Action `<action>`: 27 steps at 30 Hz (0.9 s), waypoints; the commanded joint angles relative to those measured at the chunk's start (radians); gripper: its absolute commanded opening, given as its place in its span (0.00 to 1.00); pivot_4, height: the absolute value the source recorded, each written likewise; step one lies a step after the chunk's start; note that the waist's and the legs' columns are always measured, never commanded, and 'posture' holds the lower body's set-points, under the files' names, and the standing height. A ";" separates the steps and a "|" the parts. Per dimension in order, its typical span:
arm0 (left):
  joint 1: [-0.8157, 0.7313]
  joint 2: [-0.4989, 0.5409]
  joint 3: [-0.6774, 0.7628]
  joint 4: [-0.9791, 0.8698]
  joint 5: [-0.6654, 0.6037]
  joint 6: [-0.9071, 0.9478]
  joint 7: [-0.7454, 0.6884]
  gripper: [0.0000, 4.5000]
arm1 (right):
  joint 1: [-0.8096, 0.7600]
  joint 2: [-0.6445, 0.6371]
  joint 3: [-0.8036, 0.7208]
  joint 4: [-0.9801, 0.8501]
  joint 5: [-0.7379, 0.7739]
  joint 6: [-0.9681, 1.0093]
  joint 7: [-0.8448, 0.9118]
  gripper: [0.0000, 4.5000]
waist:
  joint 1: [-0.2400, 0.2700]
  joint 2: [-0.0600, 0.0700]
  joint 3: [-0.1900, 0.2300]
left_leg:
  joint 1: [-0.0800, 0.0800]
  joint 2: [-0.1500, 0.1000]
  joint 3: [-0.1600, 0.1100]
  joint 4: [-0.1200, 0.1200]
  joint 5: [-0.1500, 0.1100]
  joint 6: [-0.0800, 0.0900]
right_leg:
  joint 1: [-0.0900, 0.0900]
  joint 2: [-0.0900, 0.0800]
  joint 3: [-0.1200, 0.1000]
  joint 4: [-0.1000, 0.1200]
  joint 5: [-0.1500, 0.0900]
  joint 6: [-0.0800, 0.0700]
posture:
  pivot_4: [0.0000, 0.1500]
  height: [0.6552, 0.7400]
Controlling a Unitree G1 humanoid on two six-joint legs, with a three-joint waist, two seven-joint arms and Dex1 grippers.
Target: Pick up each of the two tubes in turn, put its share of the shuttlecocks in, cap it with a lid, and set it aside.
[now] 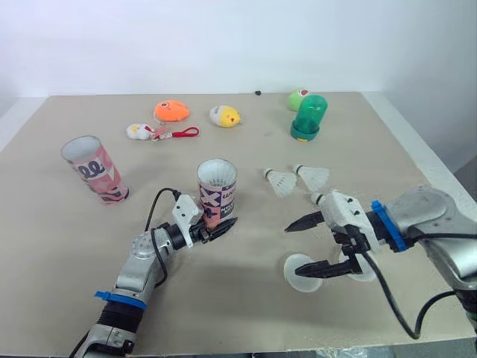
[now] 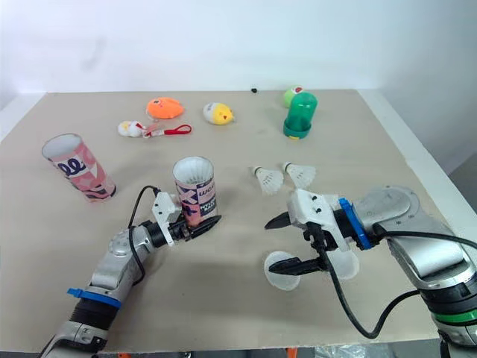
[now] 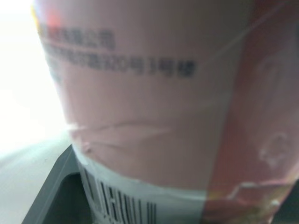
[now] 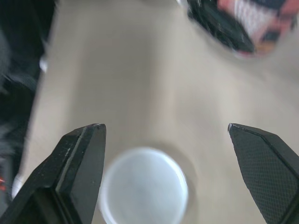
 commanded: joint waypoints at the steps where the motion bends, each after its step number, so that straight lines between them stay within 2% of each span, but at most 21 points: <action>1: 0.026 -0.003 -0.019 0.076 0.027 -0.031 0.000 0.68 | 0.028 0.018 0.017 0.068 -0.077 -0.129 -0.022 0.99 | 0.000 0.001 -0.001 | 0.002 0.000 0.000 0.001 0.000 0.000 | 0.002 0.000 0.000 -0.001 -0.001 -0.002 | 1.00 1.00; 12: 0.064 0.017 -0.039 0.083 0.001 0.088 -0.045 0.68 | 0.050 0.068 0.077 0.206 -0.189 -0.292 -0.029 0.99 | -0.004 0.015 -0.013 | 0.004 0.000 0.002 -0.002 0.000 0.000 | 0.006 0.001 0.002 -0.009 0.002 0.000 | 1.00 1.00; 15: 0.072 0.025 -0.045 0.071 0.002 0.116 -0.051 0.68 | 0.047 0.070 0.082 0.223 -0.200 -0.305 -0.023 0.81 | -0.004 0.015 -0.015 | 0.007 0.000 0.002 -0.006 0.000 0.000 | 0.007 0.001 0.003 -0.009 0.002 0.000 | 1.00 1.00; 19: 0.077 0.034 -0.057 0.066 0.018 0.129 -0.056 0.68 | 0.044 0.070 0.089 0.242 -0.215 -0.320 -0.017 0.37 | -0.004 0.015 -0.019 | 0.009 0.000 0.002 -0.008 0.000 -0.001 | 0.008 0.001 0.003 -0.009 0.001 0.001 | 1.00 1.00; 21: 0.078 0.038 -0.062 0.071 0.028 0.138 -0.051 0.68 | 0.042 0.071 0.091 0.246 -0.217 -0.323 -0.015 0.20 | -0.004 0.015 -0.023 | 0.010 0.000 0.002 -0.008 -0.001 -0.001 | 0.008 0.001 0.003 -0.009 0.000 0.001 | 1.00 1.00; 22: 0.077 0.041 -0.066 0.076 0.032 0.142 -0.052 0.68 | 0.041 0.072 0.092 0.246 -0.217 -0.324 -0.014 0.07 | -0.004 0.015 -0.025 | 0.010 0.000 0.002 -0.008 -0.001 -0.001 | 0.008 0.001 0.003 -0.009 0.000 0.000 | 1.00 1.00; 23: 0.076 0.043 -0.070 0.079 0.032 0.147 -0.054 0.68 | 0.038 0.073 0.093 0.246 -0.215 -0.323 -0.012 0.01 | -0.004 0.014 -0.027 | 0.010 0.000 0.002 -0.008 -0.001 -0.001 | 0.009 0.001 0.003 -0.009 -0.001 -0.001 | 1.00 1.00; 27: 0.073 0.046 -0.075 0.081 0.029 0.151 -0.057 0.68 | 0.012 0.088 0.082 0.231 -0.178 -0.299 -0.004 0.01 | -0.007 0.014 -0.030 | 0.011 0.000 0.002 -0.009 -0.002 -0.001 | 0.010 0.001 0.003 -0.009 -0.002 -0.003 | 1.00 1.00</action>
